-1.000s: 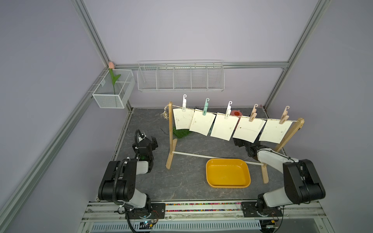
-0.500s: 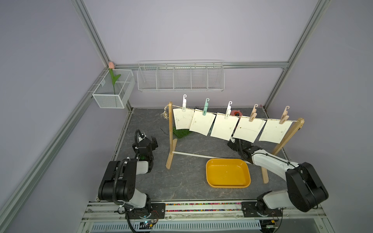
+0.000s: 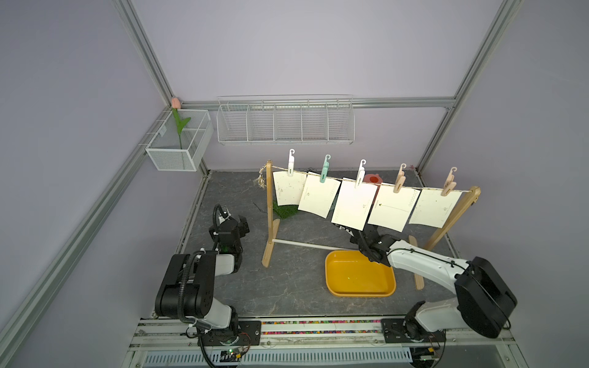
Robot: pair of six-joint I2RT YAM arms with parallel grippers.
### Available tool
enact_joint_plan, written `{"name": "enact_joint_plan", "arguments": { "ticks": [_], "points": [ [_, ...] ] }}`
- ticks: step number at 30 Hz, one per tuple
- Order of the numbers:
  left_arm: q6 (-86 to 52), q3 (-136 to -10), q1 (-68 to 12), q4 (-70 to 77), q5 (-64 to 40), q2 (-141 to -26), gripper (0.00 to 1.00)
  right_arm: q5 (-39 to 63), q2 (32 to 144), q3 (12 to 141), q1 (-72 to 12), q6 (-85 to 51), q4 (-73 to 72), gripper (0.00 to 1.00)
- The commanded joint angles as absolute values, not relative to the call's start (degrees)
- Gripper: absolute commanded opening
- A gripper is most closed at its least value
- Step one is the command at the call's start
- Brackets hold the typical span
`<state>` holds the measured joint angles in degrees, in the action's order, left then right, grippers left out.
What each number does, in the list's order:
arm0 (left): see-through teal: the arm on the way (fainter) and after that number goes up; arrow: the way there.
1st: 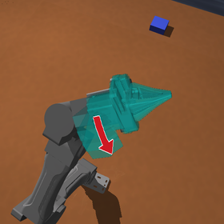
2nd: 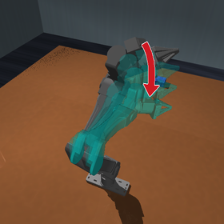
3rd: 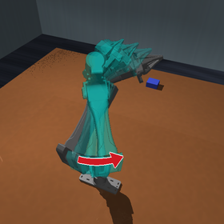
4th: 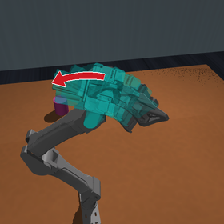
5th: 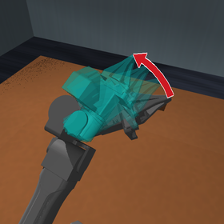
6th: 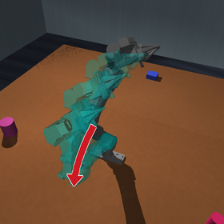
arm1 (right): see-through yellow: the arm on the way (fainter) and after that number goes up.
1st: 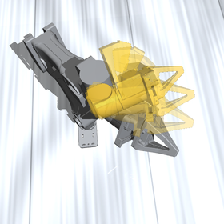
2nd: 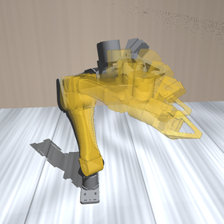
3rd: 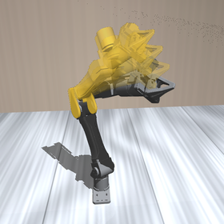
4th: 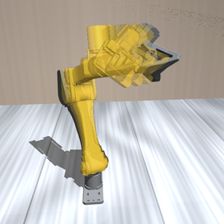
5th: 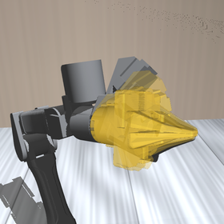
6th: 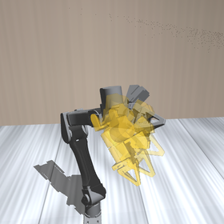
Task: Remove the postcards from the strings
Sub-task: Move the clothesline to the center of the board.
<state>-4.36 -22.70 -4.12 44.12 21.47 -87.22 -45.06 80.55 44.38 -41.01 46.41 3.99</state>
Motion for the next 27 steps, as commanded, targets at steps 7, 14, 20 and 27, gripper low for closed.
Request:
{"name": "enact_joint_plan", "arguments": {
  "ticks": [7,14,20,27],
  "points": [
    [-4.84,-23.86,-3.96,45.15,22.24,-86.48,0.99,-51.55,79.49,45.86,-50.58,51.49,12.24,0.88],
    [-4.98,-23.89,-3.98,45.14,22.24,-86.46,0.99,-53.58,76.59,44.25,-59.97,50.71,16.46,0.88],
    [-4.93,-23.86,-3.96,45.17,22.28,-86.46,0.99,-51.62,72.87,41.68,-67.87,50.04,19.78,0.88],
    [-5.08,-23.80,-3.96,45.23,22.22,-86.44,0.99,-48.35,62.85,47.87,-76.07,45.46,27.80,0.88]
  ]
}}
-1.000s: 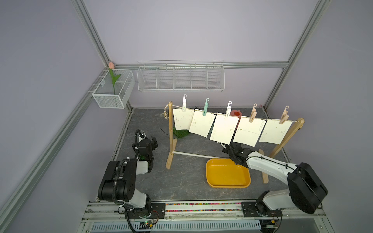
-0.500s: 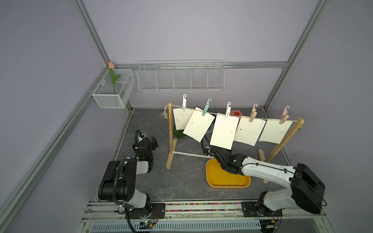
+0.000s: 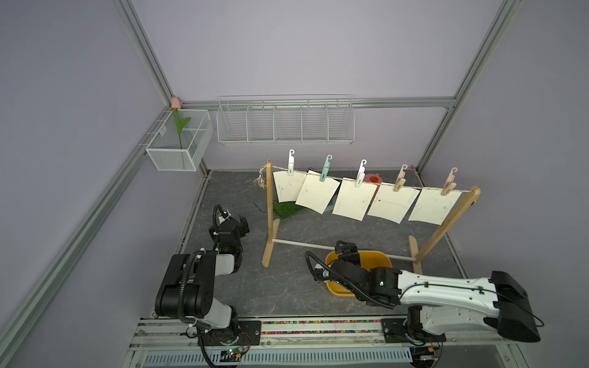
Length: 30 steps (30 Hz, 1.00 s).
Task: Remove the postcards from the strings
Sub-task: Move the clothesline to the center of the board.
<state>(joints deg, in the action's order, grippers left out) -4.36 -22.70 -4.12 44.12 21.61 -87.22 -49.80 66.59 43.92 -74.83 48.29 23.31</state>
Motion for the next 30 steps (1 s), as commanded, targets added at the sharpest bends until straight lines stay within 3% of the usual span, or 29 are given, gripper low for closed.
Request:
{"name": "enact_joint_plan", "arguments": {
  "ticks": [1,6,10,15,21,24,30],
  "points": [
    [-5.08,-23.90,-3.96,45.05,22.24,-86.35,0.99,-48.42,61.37,49.70,-76.57,44.44,29.67,0.88],
    [-6.26,-23.93,-3.96,44.47,24.54,-85.66,0.99,-44.57,52.78,59.38,-76.78,40.56,32.69,0.88],
    [-5.92,-23.05,-3.96,44.60,26.18,-82.42,0.99,-35.39,45.23,64.83,-75.26,39.14,30.04,0.89],
    [-8.53,-28.58,-3.78,26.85,28.76,-71.59,0.99,-23.14,38.61,67.42,-72.96,31.54,27.26,0.89],
    [-15.10,-32.23,-3.78,13.19,33.27,-57.86,0.99,-23.42,38.41,68.83,-72.73,20.10,28.04,0.89],
    [-18.13,-36.56,-3.78,2.65,24.56,-50.77,0.98,-24.35,40.07,67.97,-72.25,19.06,24.95,0.89],
    [-7.91,-38.42,-7.78,-1.04,-8.88,-39.35,0.92,-29.76,43.09,73.58,-70.64,14.11,20.88,0.89]
  ]
}}
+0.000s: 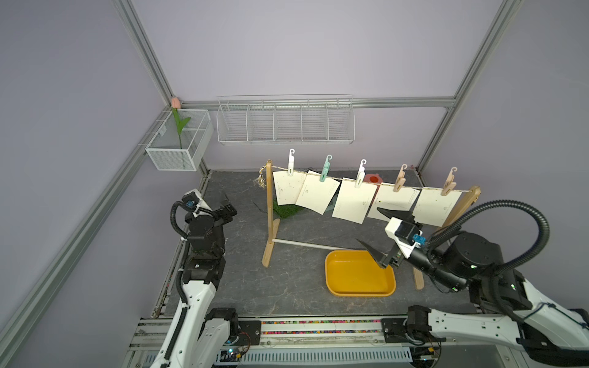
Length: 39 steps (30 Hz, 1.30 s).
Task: Remove the postcards from the strings
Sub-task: Move the clothesline to the center of the board.
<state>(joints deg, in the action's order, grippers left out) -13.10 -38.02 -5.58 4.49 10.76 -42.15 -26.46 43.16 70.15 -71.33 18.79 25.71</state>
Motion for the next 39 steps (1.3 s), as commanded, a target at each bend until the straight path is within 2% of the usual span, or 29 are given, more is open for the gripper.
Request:
{"name": "enact_joint_plan", "arguments": {
  "ticks": [1,7,13,19,29,39],
  "points": [
    [-6.64,-38.33,-9.55,-1.37,-11.88,-38.40,0.92,-31.10,43.07,74.75,-70.57,13.02,20.28,0.89],
    [2.57,-40.18,-22.75,-9.46,-19.29,-36.79,0.93,-35.49,40.73,80.47,-70.41,9.07,17.65,0.89],
    [4.31,-41.57,-31.63,-12.25,-24.00,-44.99,0.92,-34.12,38.95,80.64,-70.45,12.48,11.93,0.89],
    [3.60,-40.01,-39.40,-0.04,-10.27,-54.84,0.93,-32.94,38.83,80.44,-70.41,14.84,9.57,0.89],
    [4.45,-44.80,-41.22,12.55,-10.51,-78.58,0.95,-32.41,37.33,81.57,-70.49,15.30,10.88,0.89],
    [4.46,-55.52,-40.37,11.58,-0.57,-93.25,0.94,-33.22,34.04,81.39,-70.50,12.49,15.41,0.89]
  ]
}}
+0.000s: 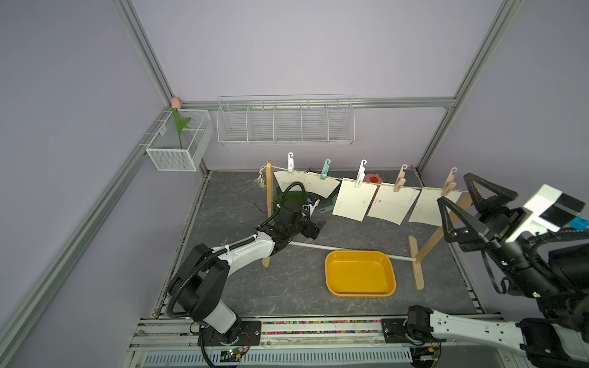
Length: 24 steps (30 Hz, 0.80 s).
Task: Remove the postcards from the strings
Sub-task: Move the clothesline to the center of the board.
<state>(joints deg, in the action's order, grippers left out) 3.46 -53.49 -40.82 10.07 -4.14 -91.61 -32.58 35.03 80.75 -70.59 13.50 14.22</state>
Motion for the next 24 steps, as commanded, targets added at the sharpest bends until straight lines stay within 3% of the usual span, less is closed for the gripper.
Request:
{"name": "enact_joint_plan", "arguments": {
  "ticks": [1,9,24],
  "points": [
    [4.21,-55.57,-39.97,11.98,0.62,-93.71,0.94,-33.33,33.77,81.39,-70.55,12.39,15.63,0.89],
    [0.13,-48.11,-33.05,15.66,8.87,-89.33,0.92,-33.95,33.49,80.87,-70.42,12.38,16.94,0.89],
    [2.27,-44.77,-13.92,9.53,5.56,-80.68,0.92,-36.46,31.90,76.99,-70.51,10.93,20.04,0.89]
  ]
}}
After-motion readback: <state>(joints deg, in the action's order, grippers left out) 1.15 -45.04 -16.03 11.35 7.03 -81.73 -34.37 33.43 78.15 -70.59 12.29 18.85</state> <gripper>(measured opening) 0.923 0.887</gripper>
